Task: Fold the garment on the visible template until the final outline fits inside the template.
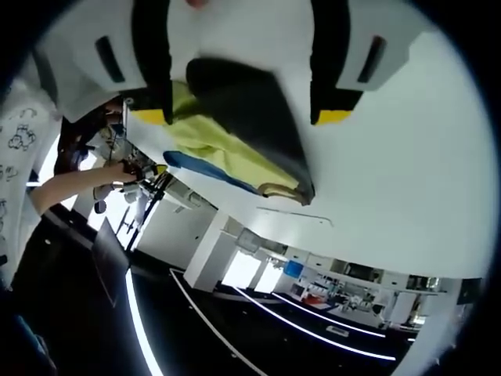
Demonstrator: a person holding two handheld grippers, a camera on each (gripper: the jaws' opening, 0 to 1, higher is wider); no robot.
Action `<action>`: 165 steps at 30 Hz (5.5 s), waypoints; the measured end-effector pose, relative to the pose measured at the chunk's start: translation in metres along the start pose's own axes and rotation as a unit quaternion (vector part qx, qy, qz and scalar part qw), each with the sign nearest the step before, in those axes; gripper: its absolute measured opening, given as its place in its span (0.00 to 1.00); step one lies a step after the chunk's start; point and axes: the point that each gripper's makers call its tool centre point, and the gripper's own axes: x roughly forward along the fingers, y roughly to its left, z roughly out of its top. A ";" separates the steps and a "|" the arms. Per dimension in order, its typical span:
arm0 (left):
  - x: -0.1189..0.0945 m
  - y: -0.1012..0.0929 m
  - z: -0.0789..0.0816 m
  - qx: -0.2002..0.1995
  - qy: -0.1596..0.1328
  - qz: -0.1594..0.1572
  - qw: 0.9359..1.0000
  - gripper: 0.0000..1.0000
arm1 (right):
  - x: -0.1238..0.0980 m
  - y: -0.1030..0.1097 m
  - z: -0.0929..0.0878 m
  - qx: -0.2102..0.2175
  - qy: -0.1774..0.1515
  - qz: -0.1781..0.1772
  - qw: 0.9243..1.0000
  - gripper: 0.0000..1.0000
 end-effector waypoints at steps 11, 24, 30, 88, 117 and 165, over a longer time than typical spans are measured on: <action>0.001 -0.004 -0.001 -0.001 0.001 -0.002 1.000 0.69 | 0.003 0.005 -0.020 0.024 0.004 0.008 1.000 0.16; -0.009 0.001 0.001 -0.002 -0.003 0.010 1.000 0.68 | 0.007 0.019 -0.012 0.048 -0.010 0.019 0.999 0.00; -0.007 -0.002 -0.002 -0.001 0.000 0.006 1.000 0.68 | -0.002 0.013 -0.014 0.047 -0.012 0.013 0.999 0.00; -0.006 -0.022 -0.036 -0.017 0.035 -0.022 0.999 0.63 | -0.096 0.048 -0.025 0.015 -0.103 0.140 0.985 0.99; 0.028 -0.013 -0.084 -0.226 0.069 0.035 0.971 0.16 | -0.151 0.100 -0.048 0.002 -0.136 0.225 0.965 0.99; 0.121 -0.094 -0.022 -0.084 0.096 -0.063 0.990 0.00 | -0.179 0.055 -0.083 0.061 -0.139 0.179 0.972 0.97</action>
